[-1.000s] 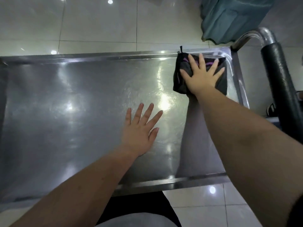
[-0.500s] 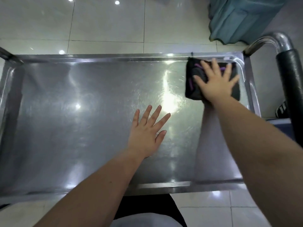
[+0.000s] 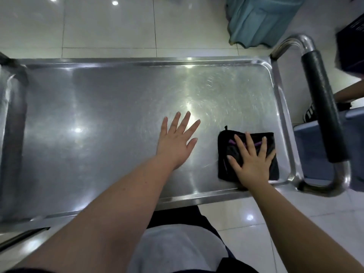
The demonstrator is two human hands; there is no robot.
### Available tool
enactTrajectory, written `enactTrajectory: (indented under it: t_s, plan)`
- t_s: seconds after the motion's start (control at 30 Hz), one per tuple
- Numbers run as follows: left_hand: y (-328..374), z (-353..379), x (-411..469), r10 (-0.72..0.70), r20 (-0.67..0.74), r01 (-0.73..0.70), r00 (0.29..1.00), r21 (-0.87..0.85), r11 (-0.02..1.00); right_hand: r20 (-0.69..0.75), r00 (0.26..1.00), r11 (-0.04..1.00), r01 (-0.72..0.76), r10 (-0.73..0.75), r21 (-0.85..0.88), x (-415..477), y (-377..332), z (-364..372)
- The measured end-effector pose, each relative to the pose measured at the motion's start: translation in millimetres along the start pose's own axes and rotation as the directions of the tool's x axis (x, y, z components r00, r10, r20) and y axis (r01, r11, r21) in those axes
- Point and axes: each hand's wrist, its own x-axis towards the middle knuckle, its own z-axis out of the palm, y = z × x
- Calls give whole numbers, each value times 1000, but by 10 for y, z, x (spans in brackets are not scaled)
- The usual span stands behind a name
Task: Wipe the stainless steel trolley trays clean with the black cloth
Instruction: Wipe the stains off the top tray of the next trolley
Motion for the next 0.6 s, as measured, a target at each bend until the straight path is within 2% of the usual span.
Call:
enactTrajectory:
  t_s: [0.13,0.2,0.37,0.5,0.6]
  plan:
    - [-328,-104,-193,72,-8,-72,997,-101,992,3,999,999,-33,33,-17,-22,-63,-20]
    - [-701,-137,-383,7,-17,-8,1000,-100,995,7,999,999,-38,38,-27,10,-66,-33]
    - [-1710,-301,-877,-129,-70,131,989,20,991,20,999,999,-47,48,-22,73,-64,-58]
    - [-1916,-263,-945,-184,-28,185,983,82,979,28,998,998,-62,63,-32,21,-146,-27]
    - [-1912,-212,-945,-192,-42,195,981,80,978,28,999,999,-40,41,-34,-132,-555,34]
